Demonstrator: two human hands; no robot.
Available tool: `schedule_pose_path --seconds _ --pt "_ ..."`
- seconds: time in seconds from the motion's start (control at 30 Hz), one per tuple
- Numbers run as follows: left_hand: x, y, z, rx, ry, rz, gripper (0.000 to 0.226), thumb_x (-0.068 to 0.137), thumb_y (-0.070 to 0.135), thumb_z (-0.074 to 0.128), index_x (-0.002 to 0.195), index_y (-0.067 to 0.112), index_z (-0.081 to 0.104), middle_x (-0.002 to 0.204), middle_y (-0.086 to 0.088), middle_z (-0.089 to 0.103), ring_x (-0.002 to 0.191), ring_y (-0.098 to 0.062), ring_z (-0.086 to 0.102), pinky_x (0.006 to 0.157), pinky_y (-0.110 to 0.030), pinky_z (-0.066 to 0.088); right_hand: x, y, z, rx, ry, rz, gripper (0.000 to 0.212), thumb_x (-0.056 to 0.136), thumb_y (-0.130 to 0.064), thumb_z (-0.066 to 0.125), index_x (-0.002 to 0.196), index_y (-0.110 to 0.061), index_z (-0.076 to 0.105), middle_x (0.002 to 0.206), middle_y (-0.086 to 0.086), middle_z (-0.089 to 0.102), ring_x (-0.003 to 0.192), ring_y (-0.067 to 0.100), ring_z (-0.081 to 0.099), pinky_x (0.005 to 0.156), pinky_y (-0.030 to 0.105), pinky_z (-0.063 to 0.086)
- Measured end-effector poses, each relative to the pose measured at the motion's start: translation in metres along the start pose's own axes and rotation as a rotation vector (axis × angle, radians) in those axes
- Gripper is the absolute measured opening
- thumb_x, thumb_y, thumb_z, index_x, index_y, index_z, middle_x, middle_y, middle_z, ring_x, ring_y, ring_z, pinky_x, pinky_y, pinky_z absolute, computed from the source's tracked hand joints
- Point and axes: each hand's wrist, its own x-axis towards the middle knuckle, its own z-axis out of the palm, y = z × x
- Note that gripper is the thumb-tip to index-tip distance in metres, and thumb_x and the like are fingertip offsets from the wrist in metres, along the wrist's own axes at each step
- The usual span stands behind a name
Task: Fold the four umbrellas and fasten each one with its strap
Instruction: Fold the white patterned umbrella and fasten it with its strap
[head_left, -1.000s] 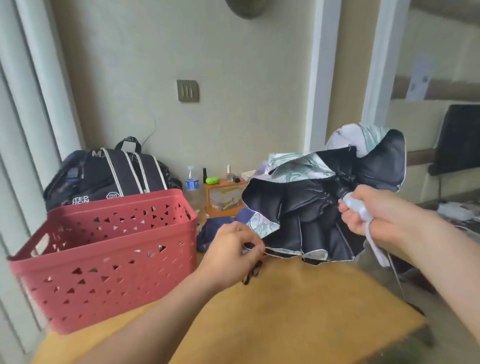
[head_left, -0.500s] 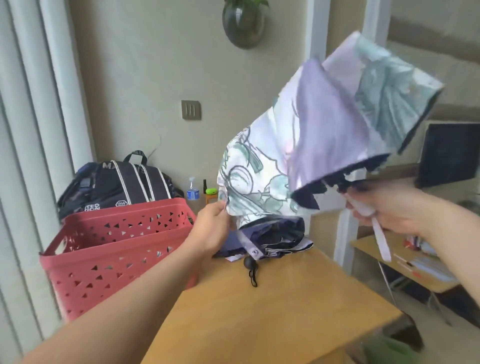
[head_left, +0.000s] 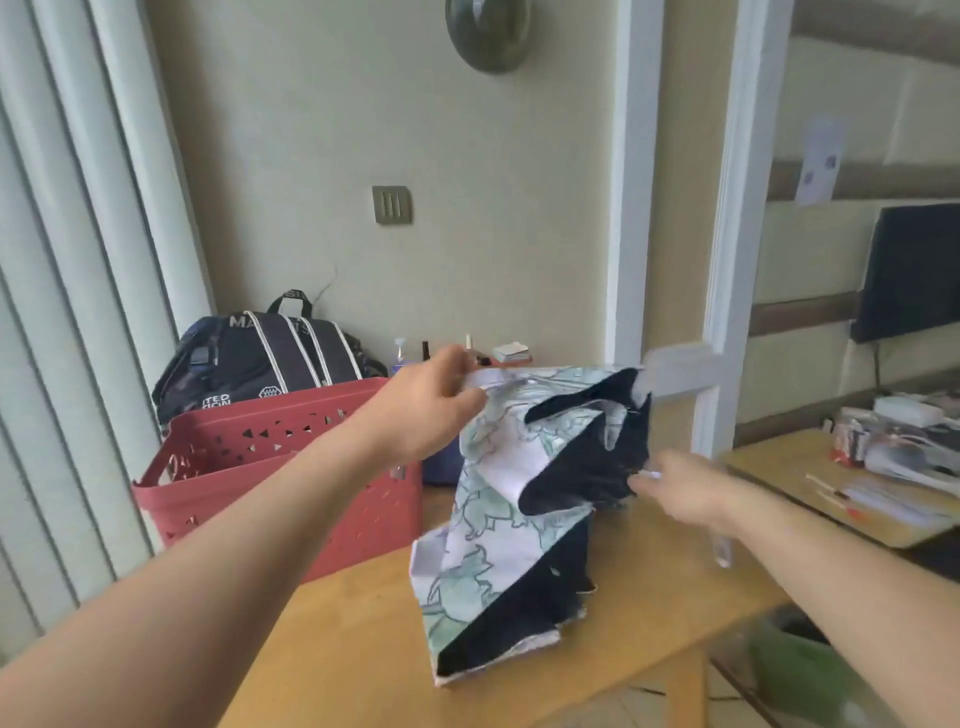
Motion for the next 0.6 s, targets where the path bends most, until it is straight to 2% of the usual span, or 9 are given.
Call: schedule_pose_path --seconds 0.07,0.17,0.27,0.3,0.37,0.43,0.47,0.53,0.6 --pt "-0.003 -0.013 0.012 0.196 -0.102 -0.098 0.025 0.1 0.032 0.053 0.12 0.017 0.053 0.102 -0.002 0.062 0.09 -0.026 0.057 0.068 -0.035 0.04 0.004 0.008 0.019 -0.164 0.04 -0.062 0.029 0.106 -0.043 0.053 0.11 -0.015 0.061 0.114 0.005 0.064 0.098 0.025 0.061 0.081 0.037 0.049" --pt "-0.01 -0.037 0.027 0.132 -0.153 -0.208 0.023 0.098 0.031 0.058 0.116 0.018 0.054 0.1 0.001 0.063 0.094 -0.025 0.061 0.071 -0.036 0.045 0.005 0.023 0.045 -0.242 0.056 -0.109 0.04 0.099 -0.056 0.058 0.121 -0.023 0.063 0.118 0.003 0.066 0.099 0.023 0.063 0.089 0.04 0.054" --pt "-0.02 -0.047 0.034 0.156 -0.231 -0.108 0.037 0.09 0.012 0.061 0.121 0.024 0.044 0.092 0.0 0.059 0.082 -0.021 0.057 0.065 -0.033 0.043 -0.001 0.03 0.055 -0.361 0.001 -0.112 0.071 0.074 -0.065 0.082 0.125 -0.026 0.051 0.118 -0.002 0.062 0.098 0.02 0.062 0.085 0.039 0.056" --pt "-0.022 -0.048 0.034 0.18 -0.248 -0.061 0.035 0.088 0.01 0.062 0.115 0.026 0.047 0.089 0.001 0.06 0.079 -0.021 0.056 0.064 -0.031 0.042 -0.003 0.031 0.057 -0.423 -0.025 -0.107 0.079 0.071 -0.062 0.086 0.129 -0.026 0.046 0.118 -0.001 0.059 0.097 0.02 0.062 0.083 0.039 0.057" --pt "-0.026 -0.05 0.033 0.216 -0.246 0.003 0.024 0.087 0.015 0.066 0.098 0.033 0.056 0.085 0.007 0.063 0.078 -0.018 0.059 0.068 -0.031 0.046 -0.008 0.031 0.063 -0.568 0.003 -0.16 0.079 0.082 -0.056 0.08 0.14 -0.026 0.035 0.116 0.001 0.056 0.095 0.023 0.062 0.079 0.041 0.058" --pt "-0.027 -0.05 0.026 0.233 -0.215 0.052 0.02 0.087 0.019 0.068 0.086 0.037 0.06 0.077 0.011 0.064 0.072 -0.011 0.06 0.069 -0.028 0.049 -0.01 0.029 0.067 -0.72 0.157 -0.24 0.075 0.095 -0.052 0.066 0.151 -0.027 0.023 0.113 0.002 0.056 0.098 0.025 0.061 0.079 0.042 0.057" --pt "-0.027 -0.049 0.022 0.242 -0.192 0.066 0.019 0.087 0.02 0.069 0.083 0.036 0.061 0.074 0.011 0.064 0.069 -0.009 0.06 0.067 -0.026 0.048 -0.013 0.024 0.069 -0.782 0.224 -0.273 0.078 0.098 -0.045 0.064 0.157 -0.028 0.015 0.118 0.004 0.057 0.105 0.028 0.059 0.083 0.043 0.056" --pt "-0.025 -0.043 0.013 0.26 -0.126 0.096 0.013 0.088 0.021 0.069 0.082 0.033 0.067 0.072 0.008 0.067 0.068 -0.012 0.061 0.065 -0.025 0.048 -0.016 0.017 0.072 -0.864 0.269 -0.3 0.099 0.093 -0.021 0.069 0.163 -0.03 -0.001 0.134 0.008 0.052 0.118 0.031 0.053 0.092 0.044 0.053" --pt "-0.022 -0.032 0.002 0.237 -0.047 0.105 0.008 0.091 0.024 0.069 0.088 0.029 0.074 0.079 0.009 0.072 0.073 -0.011 0.066 0.069 -0.022 0.05 -0.019 0.009 0.07 -0.88 0.249 -0.324 0.119 0.084 -0.011 0.075 0.163 -0.033 -0.01 0.137 0.009 0.048 0.117 0.031 0.049 0.09 0.042 0.051"
